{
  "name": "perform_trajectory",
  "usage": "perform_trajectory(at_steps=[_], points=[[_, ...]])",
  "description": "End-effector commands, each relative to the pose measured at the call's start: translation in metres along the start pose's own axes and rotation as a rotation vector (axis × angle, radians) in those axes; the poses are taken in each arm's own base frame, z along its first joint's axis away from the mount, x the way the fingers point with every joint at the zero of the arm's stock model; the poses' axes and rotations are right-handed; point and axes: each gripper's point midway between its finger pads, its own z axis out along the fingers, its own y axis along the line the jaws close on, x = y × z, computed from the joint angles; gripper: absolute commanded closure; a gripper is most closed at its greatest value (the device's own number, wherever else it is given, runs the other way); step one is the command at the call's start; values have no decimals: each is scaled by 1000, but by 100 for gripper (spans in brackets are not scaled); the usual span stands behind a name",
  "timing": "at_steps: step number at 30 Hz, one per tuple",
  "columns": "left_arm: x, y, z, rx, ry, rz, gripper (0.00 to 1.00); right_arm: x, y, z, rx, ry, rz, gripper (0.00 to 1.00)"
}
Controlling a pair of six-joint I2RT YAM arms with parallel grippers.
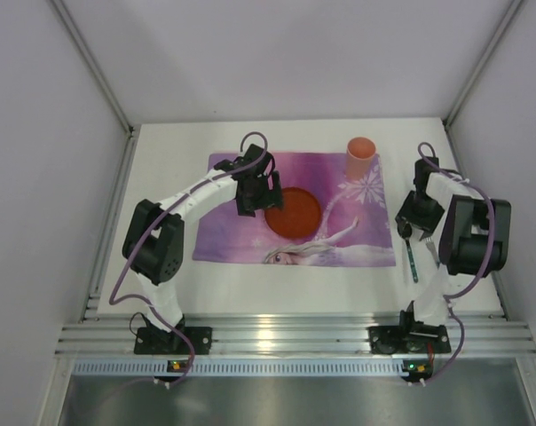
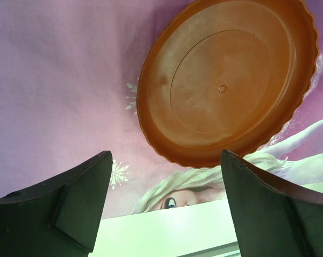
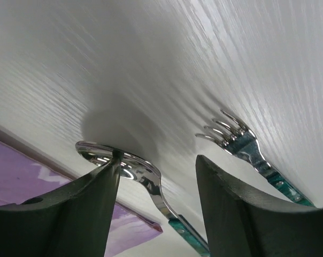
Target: Set the dinner table for one person
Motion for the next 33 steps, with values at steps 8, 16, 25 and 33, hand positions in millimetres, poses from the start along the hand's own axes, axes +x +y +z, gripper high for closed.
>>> perform_trajectory(at_steps=[8, 16, 25, 33], points=[[-12, -6, -8, 2, -8, 22, 14, -71, 48, 40, -70, -76, 76, 39], [-13, -8, -16, 8, -14, 15, 14, -82, 64, 10, -149, -117, 65, 38], [-17, -19, -24, 27, -29, 21, 15, -51, 58, -56, -257, -172, 85, 36], [-11, -37, -33, 49, -25, 50, 16, -28, 40, -64, -242, -188, 72, 37]])
